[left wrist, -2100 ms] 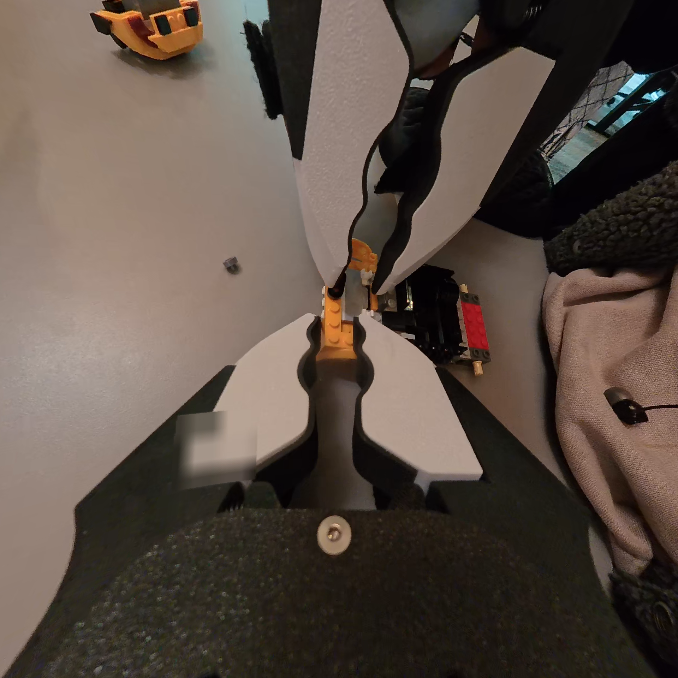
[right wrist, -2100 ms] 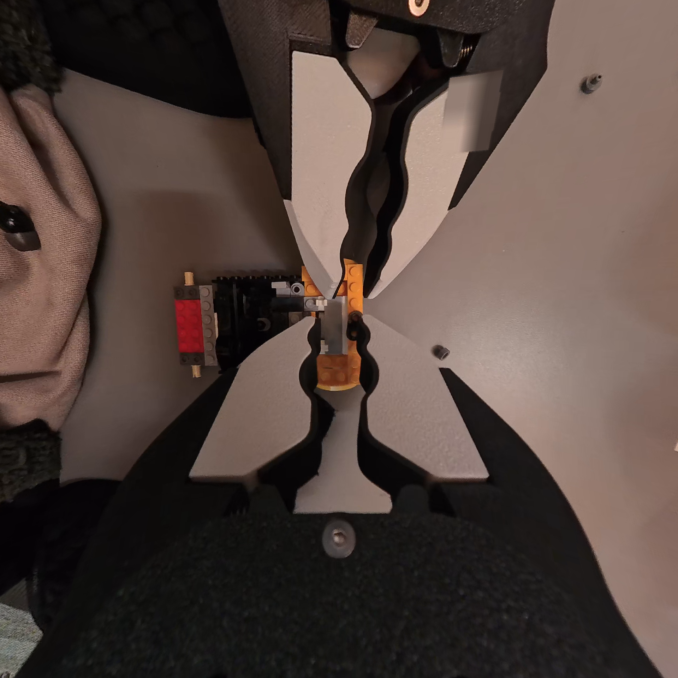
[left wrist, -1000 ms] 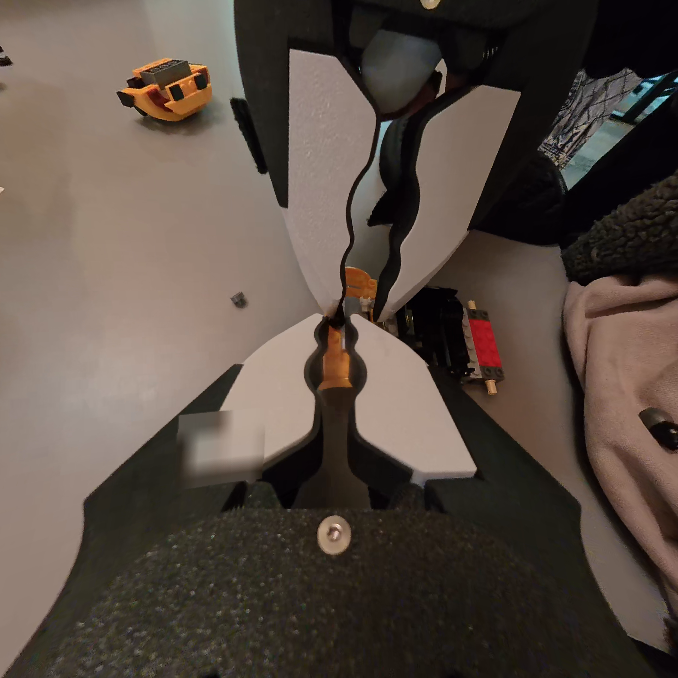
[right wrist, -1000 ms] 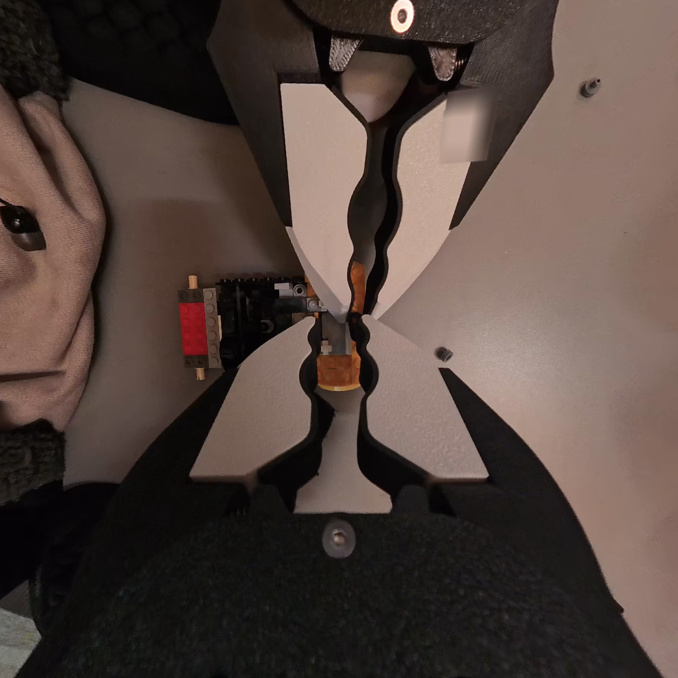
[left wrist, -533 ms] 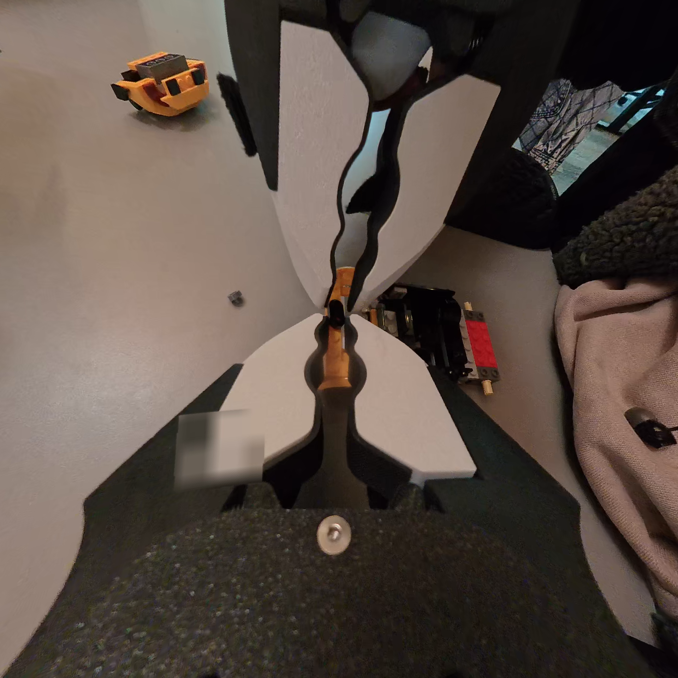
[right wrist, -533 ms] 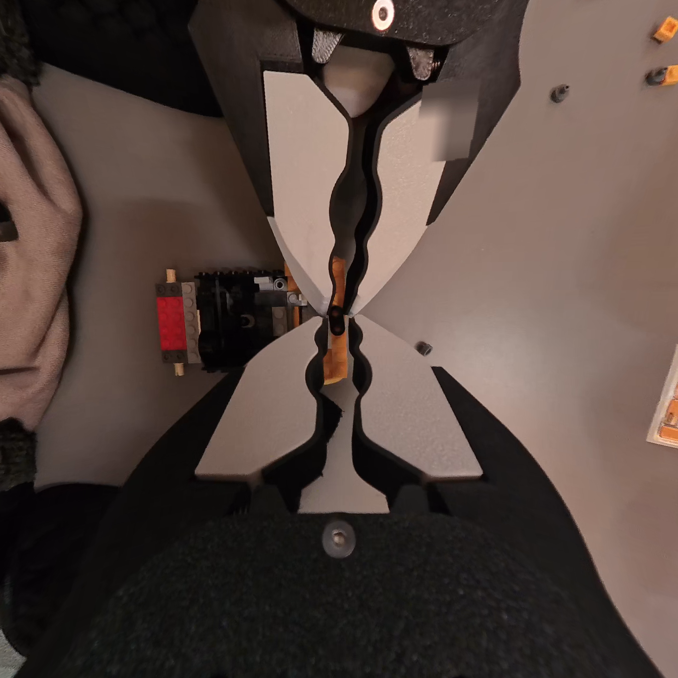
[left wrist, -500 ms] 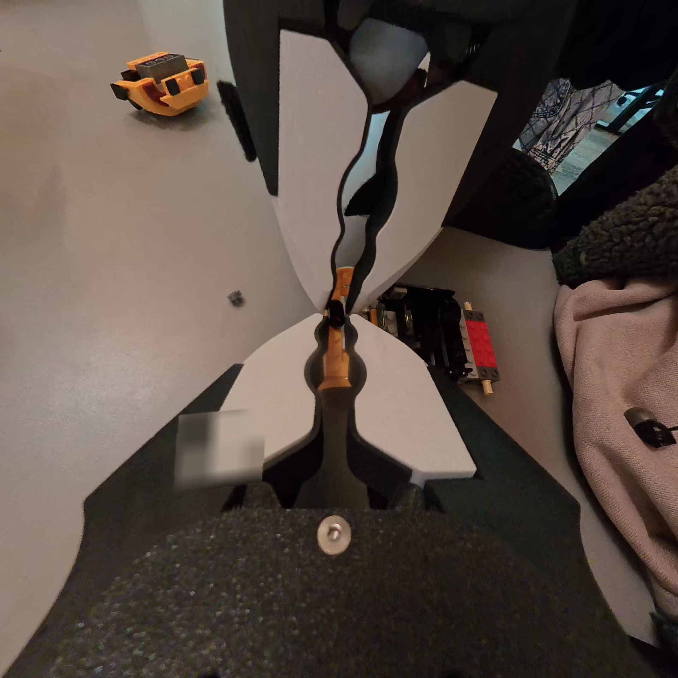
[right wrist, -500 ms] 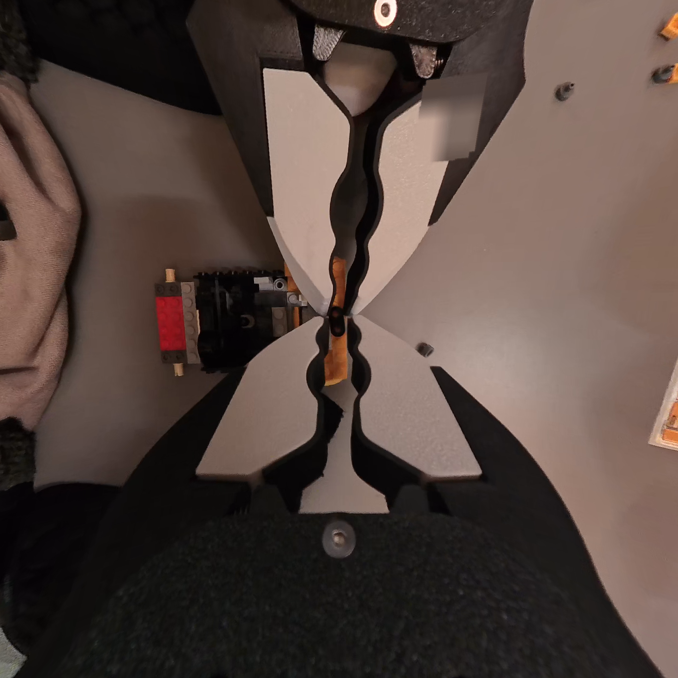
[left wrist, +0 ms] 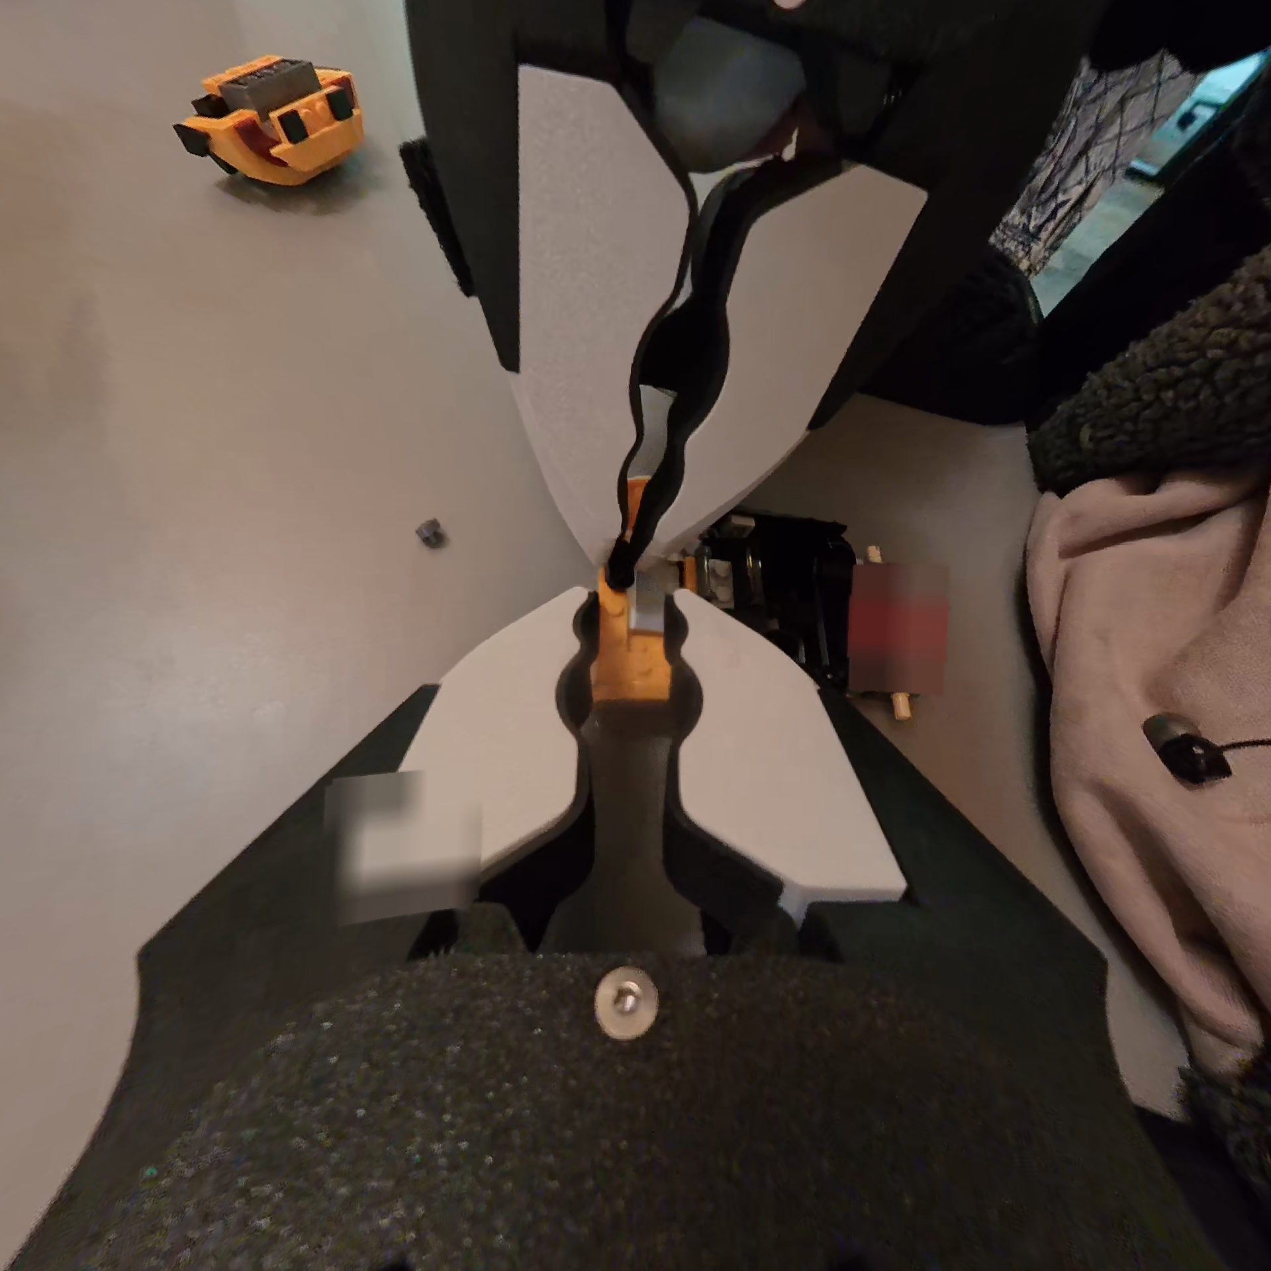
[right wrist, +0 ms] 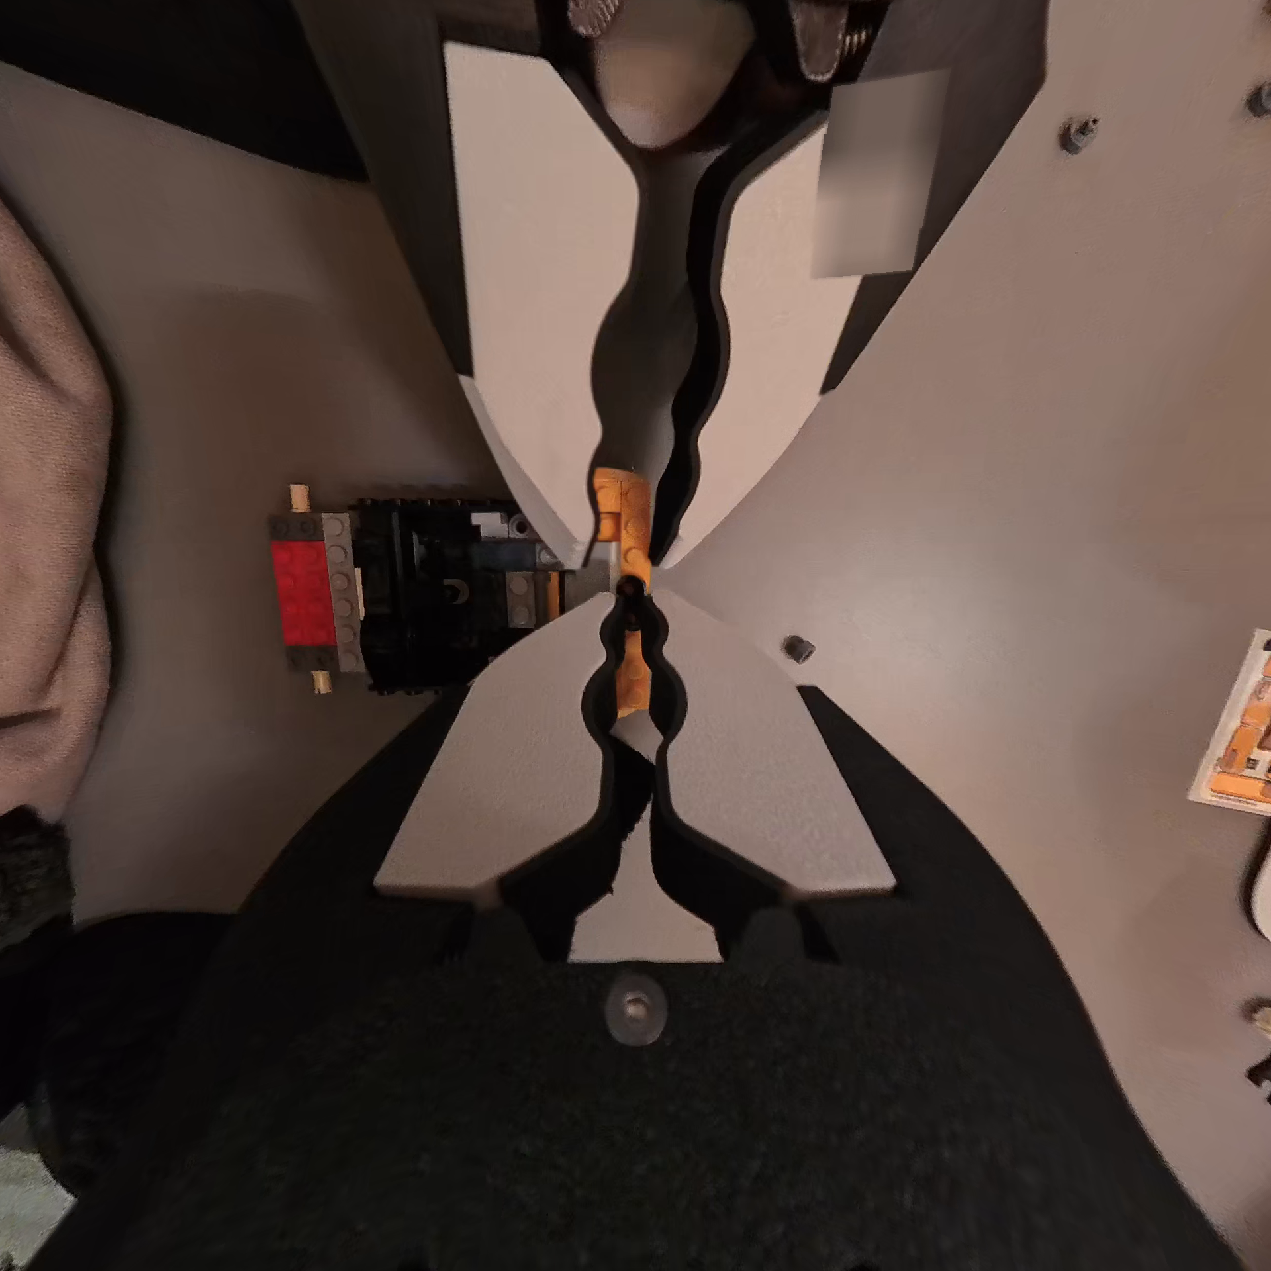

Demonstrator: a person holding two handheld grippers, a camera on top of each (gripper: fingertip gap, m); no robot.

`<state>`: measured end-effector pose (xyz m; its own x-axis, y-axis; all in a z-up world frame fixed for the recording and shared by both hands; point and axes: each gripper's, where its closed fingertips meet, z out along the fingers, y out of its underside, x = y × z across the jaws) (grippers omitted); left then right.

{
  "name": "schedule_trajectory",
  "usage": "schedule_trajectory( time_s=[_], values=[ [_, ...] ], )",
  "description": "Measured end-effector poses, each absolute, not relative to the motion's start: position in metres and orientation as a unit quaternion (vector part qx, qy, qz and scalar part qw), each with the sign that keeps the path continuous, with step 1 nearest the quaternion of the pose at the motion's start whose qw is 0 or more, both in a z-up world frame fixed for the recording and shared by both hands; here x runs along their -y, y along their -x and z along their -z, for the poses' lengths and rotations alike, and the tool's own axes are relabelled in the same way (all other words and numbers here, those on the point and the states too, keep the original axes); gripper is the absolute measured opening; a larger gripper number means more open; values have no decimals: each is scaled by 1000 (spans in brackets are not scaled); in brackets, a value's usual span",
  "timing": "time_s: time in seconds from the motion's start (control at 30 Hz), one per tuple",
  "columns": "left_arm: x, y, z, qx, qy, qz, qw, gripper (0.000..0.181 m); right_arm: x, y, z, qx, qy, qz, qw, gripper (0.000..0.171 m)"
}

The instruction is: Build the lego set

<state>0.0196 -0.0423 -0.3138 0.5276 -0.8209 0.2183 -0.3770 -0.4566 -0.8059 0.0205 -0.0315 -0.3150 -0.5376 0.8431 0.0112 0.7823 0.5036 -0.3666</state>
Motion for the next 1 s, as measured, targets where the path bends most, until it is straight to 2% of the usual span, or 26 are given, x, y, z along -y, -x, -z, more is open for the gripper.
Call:
schedule_trajectory(
  time_s=[0.23, 0.4, 1.0],
  values=[
    [48, -14, 322, -358, 813, 328, 322, 23, 32, -21, 315, 853, 491, -161, 79, 3],
    [44, -14, 323, -352, 814, 320, 332, 16, 33, -21, 316, 834, 521, -177, 52, 3],
    [40, -14, 325, -350, 809, 306, 361, 15, 34, -22, 318, 818, 549, -172, -5, 4]
  ],
)
